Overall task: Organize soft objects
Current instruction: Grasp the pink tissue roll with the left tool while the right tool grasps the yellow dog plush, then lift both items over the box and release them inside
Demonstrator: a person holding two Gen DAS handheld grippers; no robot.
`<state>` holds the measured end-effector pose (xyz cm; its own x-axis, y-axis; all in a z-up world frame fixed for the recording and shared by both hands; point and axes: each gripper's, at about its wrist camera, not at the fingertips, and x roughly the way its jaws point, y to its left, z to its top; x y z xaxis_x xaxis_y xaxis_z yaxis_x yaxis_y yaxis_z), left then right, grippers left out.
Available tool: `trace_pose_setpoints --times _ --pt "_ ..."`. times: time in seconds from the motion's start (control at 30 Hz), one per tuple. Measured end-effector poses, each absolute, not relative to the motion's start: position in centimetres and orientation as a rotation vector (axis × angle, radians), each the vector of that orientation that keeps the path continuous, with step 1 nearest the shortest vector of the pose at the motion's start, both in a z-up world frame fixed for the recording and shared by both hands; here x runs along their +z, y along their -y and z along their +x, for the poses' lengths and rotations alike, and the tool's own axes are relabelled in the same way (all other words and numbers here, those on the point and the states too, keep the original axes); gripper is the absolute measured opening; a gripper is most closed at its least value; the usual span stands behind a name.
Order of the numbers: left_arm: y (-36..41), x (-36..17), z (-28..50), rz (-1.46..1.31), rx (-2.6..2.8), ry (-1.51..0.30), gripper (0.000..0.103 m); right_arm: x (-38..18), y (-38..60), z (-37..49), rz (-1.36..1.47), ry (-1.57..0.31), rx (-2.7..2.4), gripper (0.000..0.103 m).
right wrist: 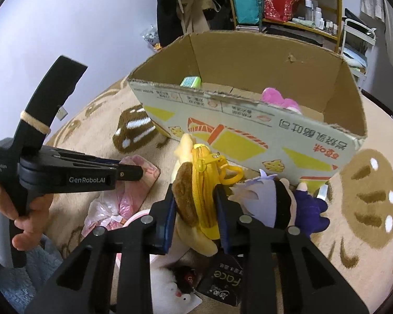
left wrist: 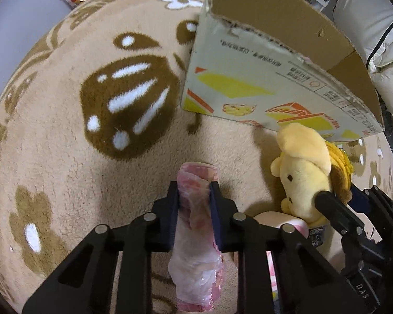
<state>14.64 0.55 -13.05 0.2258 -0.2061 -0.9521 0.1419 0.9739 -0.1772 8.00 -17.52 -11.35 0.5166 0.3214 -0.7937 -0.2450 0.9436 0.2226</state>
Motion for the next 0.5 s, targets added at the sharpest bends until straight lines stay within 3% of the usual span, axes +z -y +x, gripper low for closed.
trace_pose_setpoints --times 0.5 --pt "0.1 -5.0 8.4 -0.019 -0.186 -0.971 0.016 -7.3 19.3 4.9 0.166 -0.843 0.324 0.029"
